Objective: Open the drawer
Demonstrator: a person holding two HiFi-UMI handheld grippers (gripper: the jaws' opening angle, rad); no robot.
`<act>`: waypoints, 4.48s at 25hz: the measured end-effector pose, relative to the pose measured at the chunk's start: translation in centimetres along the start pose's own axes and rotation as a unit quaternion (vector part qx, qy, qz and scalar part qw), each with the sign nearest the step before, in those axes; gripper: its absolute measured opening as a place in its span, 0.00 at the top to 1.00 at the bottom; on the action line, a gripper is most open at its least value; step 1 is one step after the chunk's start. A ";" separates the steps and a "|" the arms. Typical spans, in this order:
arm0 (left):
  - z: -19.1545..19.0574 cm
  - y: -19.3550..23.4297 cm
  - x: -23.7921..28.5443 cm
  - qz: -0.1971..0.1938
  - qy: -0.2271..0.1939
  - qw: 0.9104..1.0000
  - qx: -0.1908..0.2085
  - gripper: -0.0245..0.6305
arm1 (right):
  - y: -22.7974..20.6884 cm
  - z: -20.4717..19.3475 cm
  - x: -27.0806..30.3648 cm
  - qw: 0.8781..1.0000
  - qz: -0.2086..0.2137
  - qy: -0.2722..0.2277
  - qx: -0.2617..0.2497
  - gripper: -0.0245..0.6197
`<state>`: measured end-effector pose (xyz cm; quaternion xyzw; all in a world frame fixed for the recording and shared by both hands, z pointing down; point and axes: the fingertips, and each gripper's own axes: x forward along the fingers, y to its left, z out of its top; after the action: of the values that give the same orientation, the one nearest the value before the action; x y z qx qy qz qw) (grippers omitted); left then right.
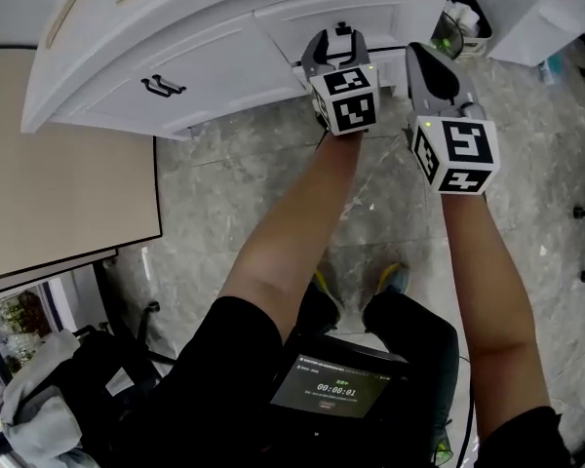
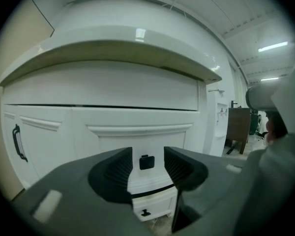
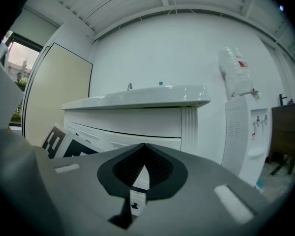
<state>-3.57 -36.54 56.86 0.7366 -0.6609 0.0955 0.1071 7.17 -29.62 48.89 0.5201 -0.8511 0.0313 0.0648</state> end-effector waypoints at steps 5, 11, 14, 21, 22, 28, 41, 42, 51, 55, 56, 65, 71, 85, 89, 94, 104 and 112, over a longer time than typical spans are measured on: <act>-1.6 -0.2 3.4 0.004 -0.014 1.000 -0.003 0.67 | -0.7 -3.8 3.3 1.000 -0.002 -0.001 -0.001 0.92; -2.5 0.3 5.0 0.021 -0.017 1.000 -0.005 0.66 | -1.6 -5.9 5.5 1.000 -0.005 0.005 -0.003 0.92; -2.5 0.4 5.0 0.026 -0.023 0.999 -0.008 0.67 | -2.3 -6.6 6.8 1.000 -0.006 0.008 -0.004 0.92; -2.5 0.7 5.1 0.044 -0.028 0.999 0.004 0.69 | -3.1 -7.1 8.6 1.000 -0.006 0.011 0.005 0.92; -2.5 0.7 5.2 0.049 -0.027 0.998 0.005 0.69 | -3.0 -7.2 8.8 1.000 -0.004 0.012 0.005 0.92; -2.7 0.3 5.3 0.045 -0.018 0.999 0.020 0.75 | -3.3 -7.3 9.0 1.000 -0.008 0.012 0.005 0.92; -3.2 -0.1 3.7 0.005 -0.015 1.000 0.013 0.76 | -2.8 -8.4 6.3 1.000 -0.011 0.020 0.008 0.92; -3.3 -0.3 3.3 0.004 -0.015 1.000 0.013 0.76 | -2.7 -8.5 6.0 1.000 -0.011 0.022 0.010 0.92; -4.6 -2.1 -1.0 -0.010 -0.011 1.000 0.016 0.76 | -1.7 -8.8 3.0 0.999 -0.012 0.031 0.017 0.92; -5.3 -2.8 -3.0 -0.018 -0.005 1.000 0.015 0.76 | -0.9 -8.2 1.3 0.999 -0.011 0.028 0.016 0.92; -5.4 -2.9 -3.3 -0.019 -0.003 1.000 0.014 0.76 | -0.7 -8.0 1.0 0.999 -0.011 0.028 0.015 0.92; -5.9 -3.5 -5.4 -0.026 0.005 1.000 0.007 0.76 | 0.0 -7.3 -1.1 0.999 -0.015 0.032 0.013 0.92; -6.2 -3.8 -6.3 -0.033 0.011 0.999 0.010 0.77 | 0.1 -7.3 -2.1 0.999 -0.017 0.039 0.014 0.92; -0.2 -3.8 -13.2 -0.035 0.039 0.999 0.007 0.76 | 1.4 1.1 -4.9 0.998 -0.013 0.056 0.015 0.92; 9.2 -2.8 -16.5 -0.037 0.009 0.999 0.003 0.77 | 2.6 8.6 -6.9 0.998 -0.017 0.051 0.017 0.93; 21.2 -2.1 -22.5 -0.041 -0.025 0.999 0.012 0.77 | 4.5 19.0 -10.5 0.999 -0.015 0.034 0.020 0.93; 28.9 -1.8 -32.0 -0.035 -0.038 0.999 0.013 0.77 | 7.7 27.8 -16.6 1.000 -0.016 0.011 0.017 0.93; 31.4 -3.2 -35.6 -0.041 -0.053 0.998 0.019 0.77 | 9.1 30.3 -19.7 1.000 -0.009 -0.001 0.008 0.93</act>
<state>-4.26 -11.22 16.61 0.7691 -0.6330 0.0639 0.0615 5.65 -11.74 16.19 0.5283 -0.8461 0.0372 0.0595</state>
